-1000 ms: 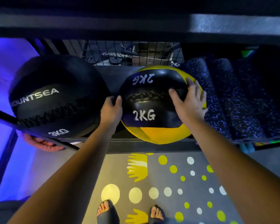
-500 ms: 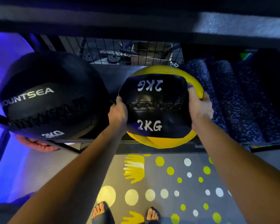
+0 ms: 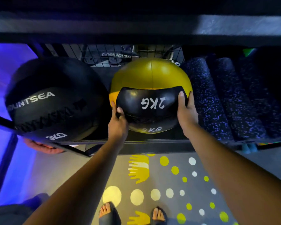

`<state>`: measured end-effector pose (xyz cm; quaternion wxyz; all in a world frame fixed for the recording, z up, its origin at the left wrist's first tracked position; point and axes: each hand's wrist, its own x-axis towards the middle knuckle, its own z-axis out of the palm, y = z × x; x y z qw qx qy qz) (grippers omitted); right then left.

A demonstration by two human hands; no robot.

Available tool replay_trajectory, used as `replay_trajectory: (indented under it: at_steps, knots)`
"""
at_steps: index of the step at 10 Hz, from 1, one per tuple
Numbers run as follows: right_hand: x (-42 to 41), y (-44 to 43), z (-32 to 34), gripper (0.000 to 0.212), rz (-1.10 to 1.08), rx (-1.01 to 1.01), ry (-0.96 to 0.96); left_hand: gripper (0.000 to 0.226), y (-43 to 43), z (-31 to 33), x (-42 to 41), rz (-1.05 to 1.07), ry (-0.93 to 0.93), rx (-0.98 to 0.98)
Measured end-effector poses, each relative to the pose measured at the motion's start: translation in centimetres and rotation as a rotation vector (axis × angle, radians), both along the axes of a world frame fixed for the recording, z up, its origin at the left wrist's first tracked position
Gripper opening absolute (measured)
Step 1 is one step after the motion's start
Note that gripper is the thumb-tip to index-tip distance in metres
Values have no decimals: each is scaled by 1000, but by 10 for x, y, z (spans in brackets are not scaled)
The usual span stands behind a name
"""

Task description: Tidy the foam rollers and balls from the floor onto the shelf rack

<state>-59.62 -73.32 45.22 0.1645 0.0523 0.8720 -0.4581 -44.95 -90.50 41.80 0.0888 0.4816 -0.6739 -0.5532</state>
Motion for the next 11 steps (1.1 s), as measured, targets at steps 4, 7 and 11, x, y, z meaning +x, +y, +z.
replay_trajectory:
  at_steps: [4, 7, 11]
  knots:
    - [22, 32, -14, 43, -164, 132, 278, 49, 4, 5, 2, 74, 20, 107]
    - [50, 37, -10, 40, -202, 118, 415, 49, 13, 3, 23, 43, 19, 100]
    - [50, 58, 28, 46, 90, 191, 28, 76, 20, 57, 44, 118, -100, 26]
